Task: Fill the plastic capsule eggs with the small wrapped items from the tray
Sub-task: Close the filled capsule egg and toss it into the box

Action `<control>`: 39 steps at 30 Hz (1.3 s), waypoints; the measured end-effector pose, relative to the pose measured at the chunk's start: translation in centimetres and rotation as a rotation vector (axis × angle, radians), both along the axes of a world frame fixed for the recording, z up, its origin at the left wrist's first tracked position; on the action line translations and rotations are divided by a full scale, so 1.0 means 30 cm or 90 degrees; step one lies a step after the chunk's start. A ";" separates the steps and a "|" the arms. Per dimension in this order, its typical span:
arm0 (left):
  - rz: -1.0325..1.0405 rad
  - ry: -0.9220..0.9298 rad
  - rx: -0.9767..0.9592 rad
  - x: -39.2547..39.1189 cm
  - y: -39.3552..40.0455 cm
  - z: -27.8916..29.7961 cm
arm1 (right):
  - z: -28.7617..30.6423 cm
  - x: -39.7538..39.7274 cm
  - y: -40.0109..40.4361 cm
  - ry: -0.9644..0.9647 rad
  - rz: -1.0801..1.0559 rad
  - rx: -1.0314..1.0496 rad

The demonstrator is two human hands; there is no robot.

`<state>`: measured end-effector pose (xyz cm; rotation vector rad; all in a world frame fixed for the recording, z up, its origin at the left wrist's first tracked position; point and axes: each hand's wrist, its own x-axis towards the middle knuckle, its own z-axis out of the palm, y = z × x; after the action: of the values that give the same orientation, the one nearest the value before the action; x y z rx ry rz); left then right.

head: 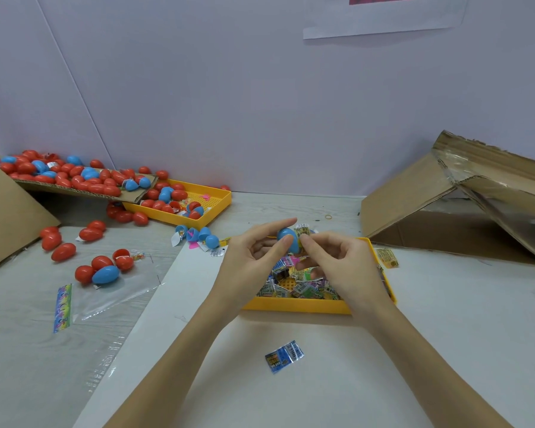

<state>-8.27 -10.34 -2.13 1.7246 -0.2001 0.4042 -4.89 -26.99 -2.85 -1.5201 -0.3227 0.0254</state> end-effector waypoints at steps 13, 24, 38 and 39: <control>0.012 -0.035 -0.018 -0.002 -0.003 0.003 | 0.020 -0.030 0.020 0.030 0.015 0.026; 0.026 -0.028 -0.054 0.002 0.004 0.005 | 0.015 -0.034 0.023 -0.035 -0.044 0.013; 0.013 -0.039 -0.021 -0.001 -0.001 0.003 | 0.034 -0.049 0.019 0.030 -0.020 0.040; 0.014 -0.042 -0.019 -0.001 0.000 0.002 | 0.035 -0.049 0.020 0.033 -0.019 0.039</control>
<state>-8.29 -10.34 -2.06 1.6870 -0.2219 0.4787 -6.37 -26.40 -1.81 -1.4610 -0.2565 0.0311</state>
